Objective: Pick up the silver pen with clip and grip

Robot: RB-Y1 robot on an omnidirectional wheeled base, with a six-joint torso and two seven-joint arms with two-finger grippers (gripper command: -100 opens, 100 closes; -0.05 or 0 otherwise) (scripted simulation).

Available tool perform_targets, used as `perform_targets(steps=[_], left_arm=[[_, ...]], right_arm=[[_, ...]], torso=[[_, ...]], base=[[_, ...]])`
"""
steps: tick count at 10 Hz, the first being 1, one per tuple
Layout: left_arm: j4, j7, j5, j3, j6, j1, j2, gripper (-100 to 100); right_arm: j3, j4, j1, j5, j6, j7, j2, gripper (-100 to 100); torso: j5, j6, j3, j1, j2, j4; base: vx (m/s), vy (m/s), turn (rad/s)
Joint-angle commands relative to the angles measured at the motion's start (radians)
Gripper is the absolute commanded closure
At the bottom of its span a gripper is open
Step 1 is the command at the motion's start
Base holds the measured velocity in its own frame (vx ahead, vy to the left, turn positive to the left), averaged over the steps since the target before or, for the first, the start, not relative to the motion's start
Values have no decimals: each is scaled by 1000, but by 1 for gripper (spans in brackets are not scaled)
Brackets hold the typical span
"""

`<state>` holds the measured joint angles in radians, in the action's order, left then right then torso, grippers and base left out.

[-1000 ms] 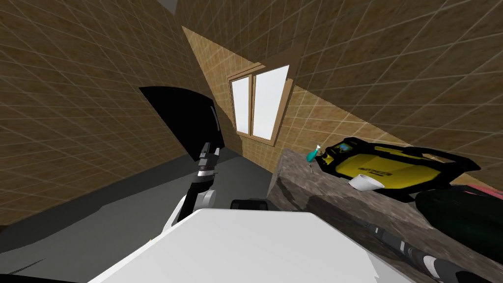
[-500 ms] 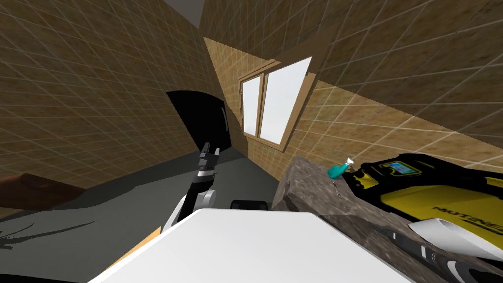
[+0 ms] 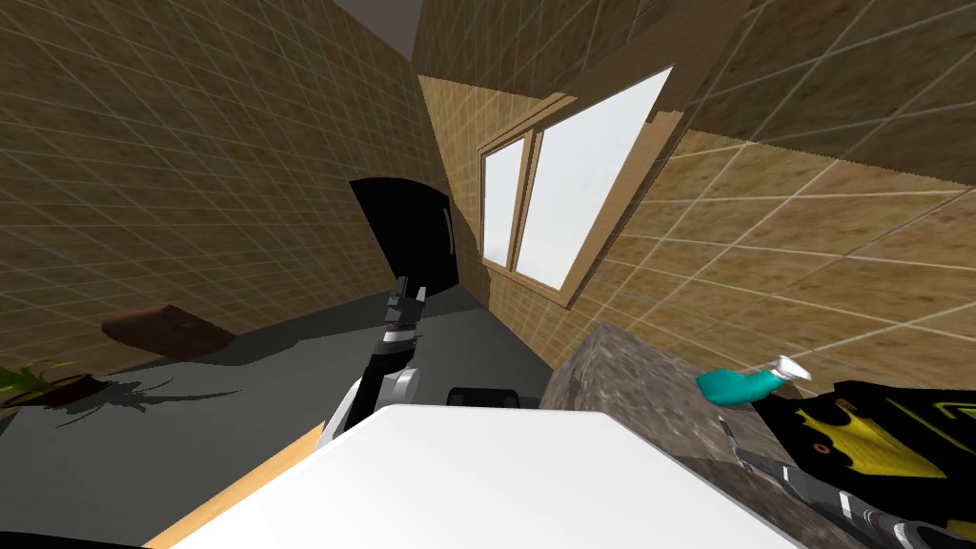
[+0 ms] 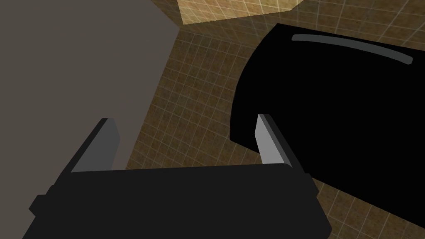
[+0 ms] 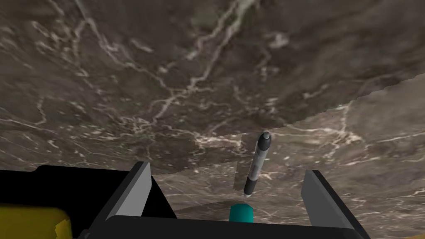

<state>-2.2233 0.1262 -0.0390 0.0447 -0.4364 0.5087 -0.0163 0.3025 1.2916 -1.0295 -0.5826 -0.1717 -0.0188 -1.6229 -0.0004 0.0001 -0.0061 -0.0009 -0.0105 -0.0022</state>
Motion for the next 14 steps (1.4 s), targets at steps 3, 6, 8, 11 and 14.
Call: perform_targets(steps=[3,6,8,11,14], left_arm=[[0,0,0,0,0,0,0,0],[0,0,0,0,0,0,0,0],[0,0,0,0,0,0,0,0],[0,0,0,0,0,0,0,0],[0,0,0,0,0,0,0,0]], right_arm=[[16,10,10,-17,26,11,-4,0],[29,-19,43,22,33,26,72,-100],[18,-17,36,25,37,33,82,-100],[18,-17,37,26,36,33,84,100],[18,-17,37,26,37,32,84,0]], torso=[[0,1,2,1,4,1],[0,1,6,3,9,2],[0,1,6,3,10,2],[1,2,6,5,11,2],[1,1,6,5,11,2]], base=[[72,-60,89],[24,-40,57],[13,-26,31],[0,0,0],[0,0,0]])
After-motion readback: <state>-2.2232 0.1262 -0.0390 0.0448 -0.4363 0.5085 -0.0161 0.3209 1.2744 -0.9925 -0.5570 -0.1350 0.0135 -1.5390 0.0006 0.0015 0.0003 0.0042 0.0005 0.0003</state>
